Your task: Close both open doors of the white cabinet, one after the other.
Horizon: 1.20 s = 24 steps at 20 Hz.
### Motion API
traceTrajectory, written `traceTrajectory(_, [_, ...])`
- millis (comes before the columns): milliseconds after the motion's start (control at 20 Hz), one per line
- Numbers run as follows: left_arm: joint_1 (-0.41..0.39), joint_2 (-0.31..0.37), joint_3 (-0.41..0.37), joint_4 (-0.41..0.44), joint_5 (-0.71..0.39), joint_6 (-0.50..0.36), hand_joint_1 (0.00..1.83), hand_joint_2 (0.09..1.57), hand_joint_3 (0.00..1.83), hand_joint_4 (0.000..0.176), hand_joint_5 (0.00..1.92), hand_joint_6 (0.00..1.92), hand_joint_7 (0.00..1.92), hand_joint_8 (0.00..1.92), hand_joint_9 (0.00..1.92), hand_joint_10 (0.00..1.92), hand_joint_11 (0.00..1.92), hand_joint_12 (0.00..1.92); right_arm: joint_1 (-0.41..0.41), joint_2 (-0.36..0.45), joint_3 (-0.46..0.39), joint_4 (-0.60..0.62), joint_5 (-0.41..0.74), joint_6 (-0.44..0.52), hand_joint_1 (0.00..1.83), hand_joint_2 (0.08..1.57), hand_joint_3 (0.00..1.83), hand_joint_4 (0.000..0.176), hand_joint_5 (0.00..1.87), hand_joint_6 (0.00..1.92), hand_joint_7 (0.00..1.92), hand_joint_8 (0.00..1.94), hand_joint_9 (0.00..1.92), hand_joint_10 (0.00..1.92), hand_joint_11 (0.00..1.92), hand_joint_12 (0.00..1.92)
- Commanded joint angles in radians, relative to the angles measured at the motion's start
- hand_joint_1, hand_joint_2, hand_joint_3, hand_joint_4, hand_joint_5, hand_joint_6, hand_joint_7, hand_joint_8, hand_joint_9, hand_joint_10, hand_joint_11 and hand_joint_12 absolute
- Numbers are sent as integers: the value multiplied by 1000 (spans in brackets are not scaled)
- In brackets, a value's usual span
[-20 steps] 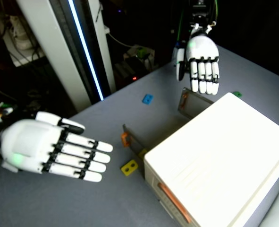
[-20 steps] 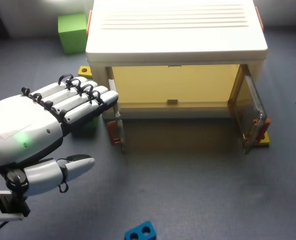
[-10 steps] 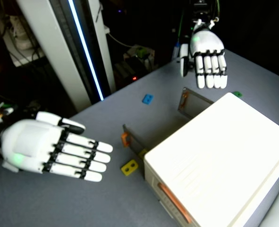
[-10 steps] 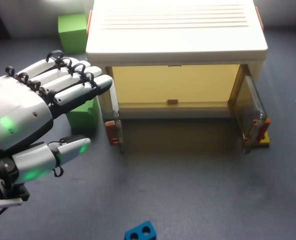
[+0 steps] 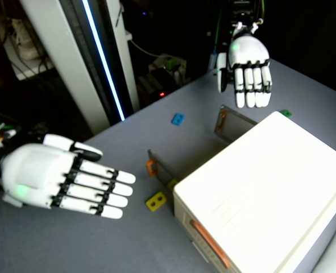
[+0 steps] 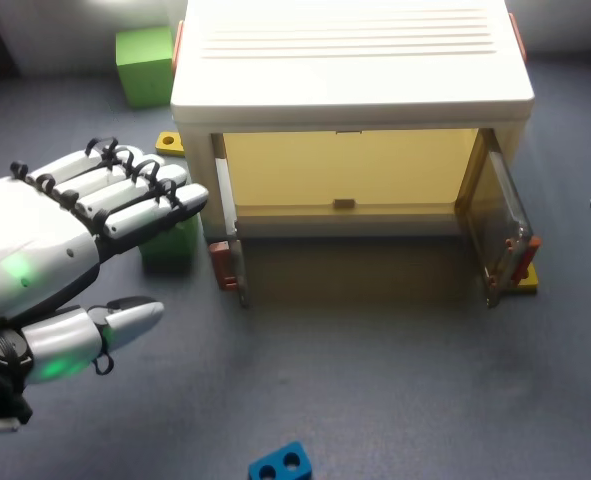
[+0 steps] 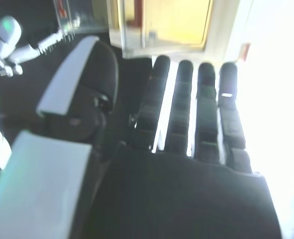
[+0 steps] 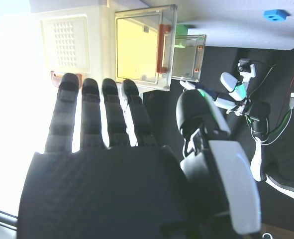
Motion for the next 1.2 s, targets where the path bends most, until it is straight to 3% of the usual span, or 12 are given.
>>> traceTrajectory(0, [-4,6,0,-7,-101,2,139,1489,5,0,103,4,65,3,71,2,0,370,7,-1,2,32,115,7,4,1497,3,0,91,4,44,5,0,0,49,3])
traceTrajectory(100, [-4,3,2,-7,-83,4,132,1491,1,0,49,2,11,3,20,1,0,199,6,-2,2,32,115,7,6,1498,3,0,90,3,38,2,0,0,45,3])
traceTrajectory(200, [-9,-4,6,-4,-70,4,223,1476,0,0,46,4,20,4,18,0,0,160,6,-2,3,32,115,7,44,1502,1,0,98,3,45,2,0,0,41,1])
traceTrajectory(300, [-13,-10,8,-3,-67,4,273,1463,0,0,58,4,40,5,35,4,0,220,6,-5,3,32,115,7,25,1499,0,0,83,0,22,0,0,0,27,0])
traceTrajectory(600, [-38,-30,19,31,-52,-15,182,1482,1,0,0,0,10,2,28,3,0,225,5,-7,3,32,115,7,7,1485,0,0,90,2,27,0,0,0,46,5])
traceTrajectory(700, [-49,-39,24,43,-45,-20,236,1458,0,0,0,0,2,0,63,4,0,428,5,-7,3,31,115,8,1,1489,0,0,94,4,30,2,0,0,38,1])
traceTrajectory(850, [-65,-54,34,65,-29,-33,306,1455,0,0,0,0,10,1,37,3,0,195,5,-7,4,30,115,8,0,1491,0,0,99,5,34,3,0,0,28,3])
traceTrajectory(950, [-71,-65,39,74,-22,-38,302,1437,0,0,0,0,195,18,197,22,0,384,5,-7,5,29,115,8,0,1488,0,0,98,4,32,2,0,0,24,1])
traceTrajectory(1000, [-74,-67,40,77,-20,-39,321,1426,1,0,25,0,449,18,602,101,0,926,5,-7,5,29,115,8,0,1484,0,0,96,3,33,2,0,0,32,4])
traceTrajectory(1050, [-78,-69,42,81,-17,-41,340,1427,1,0,38,1,236,3,542,43,77,1187,5,-7,5,29,115,8,0,1486,0,0,96,3,33,1,0,0,33,4])
traceTrajectory(1100, [-82,-72,44,89,-11,-45,417,1421,0,0,48,2,164,1,722,98,272,1261,5,-7,6,29,115,8,0,1492,1,0,97,3,29,0,0,0,26,1])
traceTrajectory(1150, [-84,-74,46,92,-9,-47,456,1426,0,0,62,6,32,0,195,21,54,898,5,-7,6,29,115,8,0,1492,1,0,106,6,31,1,0,0,26,1])
